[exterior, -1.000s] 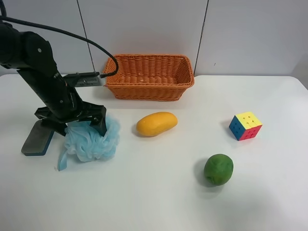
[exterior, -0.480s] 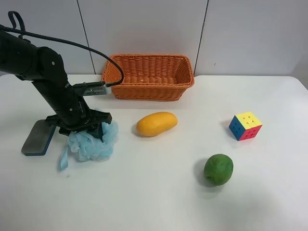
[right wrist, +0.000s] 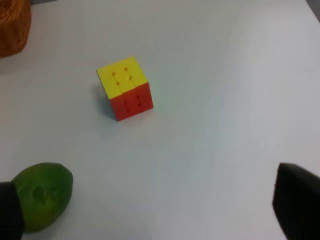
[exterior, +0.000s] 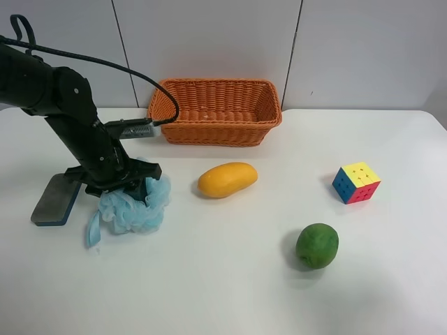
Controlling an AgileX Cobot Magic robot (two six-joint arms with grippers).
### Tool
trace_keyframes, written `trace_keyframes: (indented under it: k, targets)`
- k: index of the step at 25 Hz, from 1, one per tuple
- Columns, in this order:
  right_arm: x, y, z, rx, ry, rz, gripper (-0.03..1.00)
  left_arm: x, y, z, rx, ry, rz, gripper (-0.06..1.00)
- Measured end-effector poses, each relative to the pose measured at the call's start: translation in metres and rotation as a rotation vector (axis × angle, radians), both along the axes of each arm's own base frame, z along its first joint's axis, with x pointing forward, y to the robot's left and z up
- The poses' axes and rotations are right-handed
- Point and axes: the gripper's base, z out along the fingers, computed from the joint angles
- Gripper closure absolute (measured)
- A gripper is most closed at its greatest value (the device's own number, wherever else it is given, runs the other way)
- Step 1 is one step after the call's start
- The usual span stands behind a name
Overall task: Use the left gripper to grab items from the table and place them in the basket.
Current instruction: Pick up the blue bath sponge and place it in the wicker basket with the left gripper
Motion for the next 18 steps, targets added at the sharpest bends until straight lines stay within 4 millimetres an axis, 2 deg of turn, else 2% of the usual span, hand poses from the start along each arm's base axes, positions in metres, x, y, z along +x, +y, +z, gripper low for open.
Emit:
trace_keyframes:
  k: [4,8,12,18]
  targets:
    - [0.000,0.000,0.000,0.000,0.000,0.000,-0.02,-0.004,0.002,0.016,0.004,-0.015,-0.020,0.47]
    - [0.000,0.000,0.000,0.000,0.000,0.000,-0.02,-0.011,0.004,0.041,-0.010,-0.046,-0.031,0.48]
    - [0.000,0.000,0.000,0.000,0.000,0.000,-0.02,-0.013,0.005,0.078,-0.008,-0.069,-0.066,0.48]
    - [0.000,0.000,0.000,0.000,0.000,0.000,-0.02,-0.002,0.001,0.138,-0.010,-0.091,-0.092,0.50]
